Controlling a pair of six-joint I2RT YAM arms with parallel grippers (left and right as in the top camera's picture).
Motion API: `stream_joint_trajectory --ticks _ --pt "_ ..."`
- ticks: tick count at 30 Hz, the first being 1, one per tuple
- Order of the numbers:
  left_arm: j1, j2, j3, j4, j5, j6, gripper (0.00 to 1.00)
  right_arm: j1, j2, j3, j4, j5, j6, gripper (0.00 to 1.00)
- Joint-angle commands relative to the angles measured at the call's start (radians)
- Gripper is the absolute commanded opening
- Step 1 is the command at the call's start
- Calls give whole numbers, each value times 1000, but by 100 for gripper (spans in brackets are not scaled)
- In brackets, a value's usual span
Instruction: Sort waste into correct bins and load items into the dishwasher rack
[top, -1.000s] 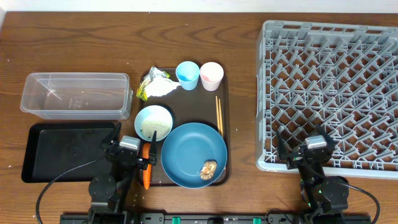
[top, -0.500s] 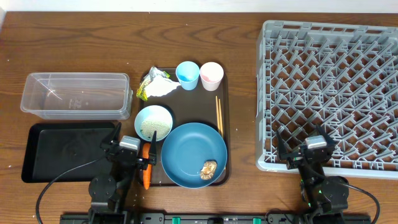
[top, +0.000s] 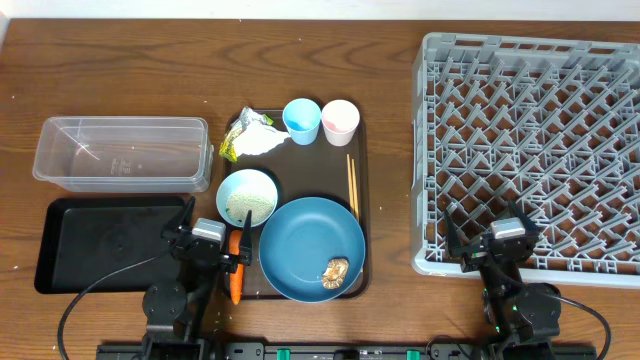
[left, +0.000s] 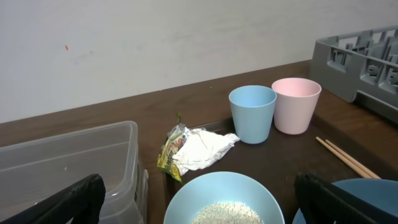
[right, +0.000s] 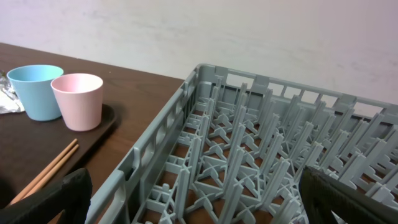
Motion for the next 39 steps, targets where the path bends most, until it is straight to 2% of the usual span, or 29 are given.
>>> stream_joint_trajectory --ticks 1,10,11,13,15,17,21,24,28,32,35,39 --pt "4 -6 -25 -19 2 14 98 -12 -6 -3 0 -5 -11 99" --pt "4 -6 -25 -5 21 -6 98 -12 -6 -3 30 -37 -10 99" --pt "4 -6 -25 15 26 -45 98 -12 -6 -3 56 -76 -10 99" --pt "4 -6 -17 72 26 -195 98 -12 -6 -2 117 -137 -2 99" --pt "4 -6 -2 110 25 -289 98 -12 -6 15 145 -147 66 99" --pt "4 -4 24 138 25 -319 98 -12 1 58 129 -147 130 99" --pt "4 44 119 104 44 -329 98 -12 79 188 36 -146 155 99" --pt "4 158 248 11 82 -331 98 -12 211 325 -39 -147 158 99" --pt "4 397 492 -168 129 -333 98 -12 457 553 -169 -160 177 99" --pt "4 668 789 -401 193 -333 98 -12 724 813 -379 -162 185 99" --pt "4 880 1040 -636 253 -333 98 -12 927 1019 -557 -163 185 99" --pt "4 1078 1257 -875 258 -332 98 -12 1117 1194 -694 -188 184 99"
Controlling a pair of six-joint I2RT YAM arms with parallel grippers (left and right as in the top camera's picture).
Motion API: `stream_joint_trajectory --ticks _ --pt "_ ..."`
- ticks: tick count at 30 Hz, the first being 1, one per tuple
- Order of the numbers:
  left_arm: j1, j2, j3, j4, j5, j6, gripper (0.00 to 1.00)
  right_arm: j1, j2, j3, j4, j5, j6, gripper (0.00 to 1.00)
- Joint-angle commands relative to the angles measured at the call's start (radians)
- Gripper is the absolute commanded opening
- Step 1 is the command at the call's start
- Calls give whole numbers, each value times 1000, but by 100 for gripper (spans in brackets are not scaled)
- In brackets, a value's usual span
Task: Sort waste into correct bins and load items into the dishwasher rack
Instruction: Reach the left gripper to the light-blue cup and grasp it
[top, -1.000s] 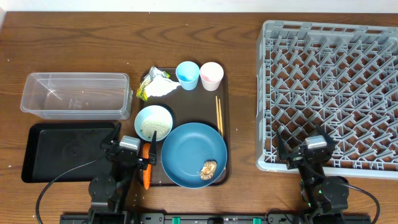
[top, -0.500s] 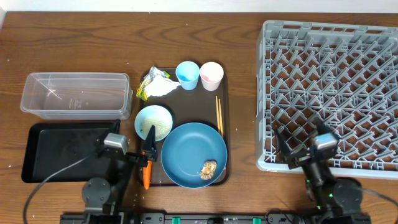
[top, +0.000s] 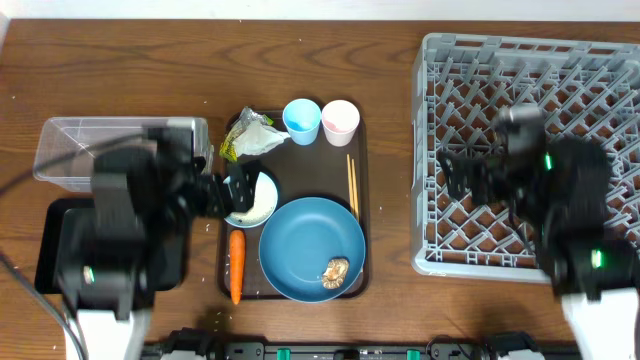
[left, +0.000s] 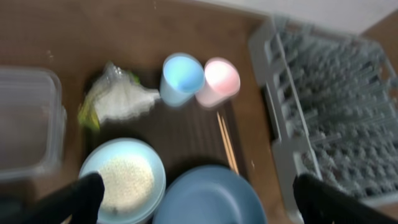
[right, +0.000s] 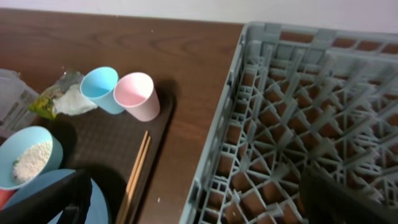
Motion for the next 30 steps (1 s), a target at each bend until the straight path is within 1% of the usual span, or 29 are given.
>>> stream_joint_trajectory --ticks 1,3,7,9,11,13,16,17,20,21,24,28,30 --pt "4 132 137 -100 43 -6 98 -11 120 116 -54 -26 13 99" --pt "4 185 144 -105 45 -8 98 -11 172 141 -56 -48 32 99" --pt "4 282 142 -145 85 -11 98 -11 221 142 -50 -183 38 99" --pt "4 317 142 -129 127 -10 98 -11 229 142 -50 -177 39 99" --pt "-7 344 142 -89 129 -10 98 -13 229 142 -51 -124 53 99" --pt "-30 367 143 -29 77 -4 98 -13 227 142 -50 -71 83 99" --pt "-84 421 144 43 -120 -6 98 -13 227 142 -54 -36 121 99" --pt "-98 443 144 62 -155 -6 100 -13 227 142 -56 -32 126 99" --pt "-137 525 144 147 -187 -6 77 -13 227 142 -68 -8 144 97" --pt "-145 556 148 187 -200 -6 75 -13 227 142 -77 6 162 97" --pt "-159 655 199 262 -231 -7 75 -13 228 142 -97 8 171 97" --pt "-160 742 251 314 -232 -6 75 -13 228 142 -118 8 170 97" --pt "-160 779 252 352 -231 -6 70 -13 228 142 -126 8 170 98"
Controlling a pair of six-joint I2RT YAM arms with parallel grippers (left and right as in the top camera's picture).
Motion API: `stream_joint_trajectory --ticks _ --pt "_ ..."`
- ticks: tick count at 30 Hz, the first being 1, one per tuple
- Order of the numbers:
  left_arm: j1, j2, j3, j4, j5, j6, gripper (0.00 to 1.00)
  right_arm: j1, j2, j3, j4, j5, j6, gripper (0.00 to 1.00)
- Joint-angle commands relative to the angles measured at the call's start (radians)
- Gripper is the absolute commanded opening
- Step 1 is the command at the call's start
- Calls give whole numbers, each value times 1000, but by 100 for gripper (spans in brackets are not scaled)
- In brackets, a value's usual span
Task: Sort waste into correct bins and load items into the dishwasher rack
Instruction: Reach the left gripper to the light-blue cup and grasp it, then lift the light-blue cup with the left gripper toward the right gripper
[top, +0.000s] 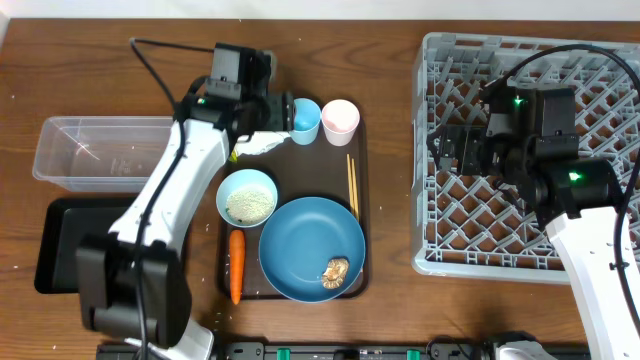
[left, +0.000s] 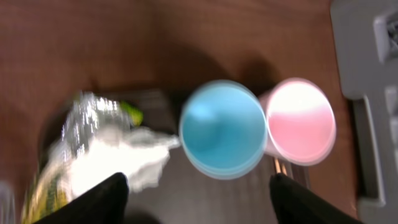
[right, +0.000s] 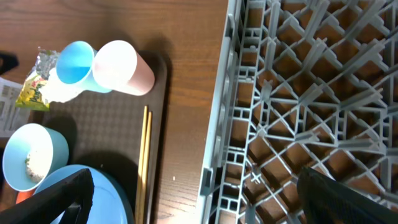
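Observation:
On the dark serving tray (top: 305, 166) stand a blue cup (top: 306, 118) and a pink cup (top: 340, 120), with a crumpled wrapper (top: 256, 141) to their left. My left gripper (top: 264, 110) hovers open above the wrapper (left: 102, 152) and blue cup (left: 222, 127), holding nothing. A bowl of rice (top: 247, 197), a blue plate (top: 305, 240) with a food scrap (top: 336, 269), chopsticks (top: 352, 185) and a carrot (top: 236, 266) also lie on the tray. My right gripper (top: 455, 148) hangs open over the left edge of the grey dishwasher rack (top: 560, 90).
A clear plastic bin (top: 110, 152) sits at the left, with a black bin (top: 70, 250) in front of it. The rack's left wall (right: 227, 106) stands close to the tray and chopsticks (right: 145, 162). Bare wooden table lies between tray and rack.
My left gripper has moved from above the rice bowl to the tray's far end, over the wrapper and blue cup. The right gripper sits slightly lower over the rack's left side. Nothing was grasped.
Both arms first rested low at the table's front edge, grippers open. Then both were raised, the left over the bowl, the right over the rack. Now the left is over the wrapper and cups, the right still over the rack. No object has moved.

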Motion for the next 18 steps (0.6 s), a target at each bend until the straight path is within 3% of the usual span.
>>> stream_joint_trajectory --ticks 1,15,18 --pt "-1 47 38 37 -30 1 69 -13 -5 20 -8 14 19 98" --pt "-1 223 37 38 -27 1 45 -13 28 19 -20 14 20 98" --pt "-1 237 37 39 -27 2 30 -13 32 19 -20 14 20 98"
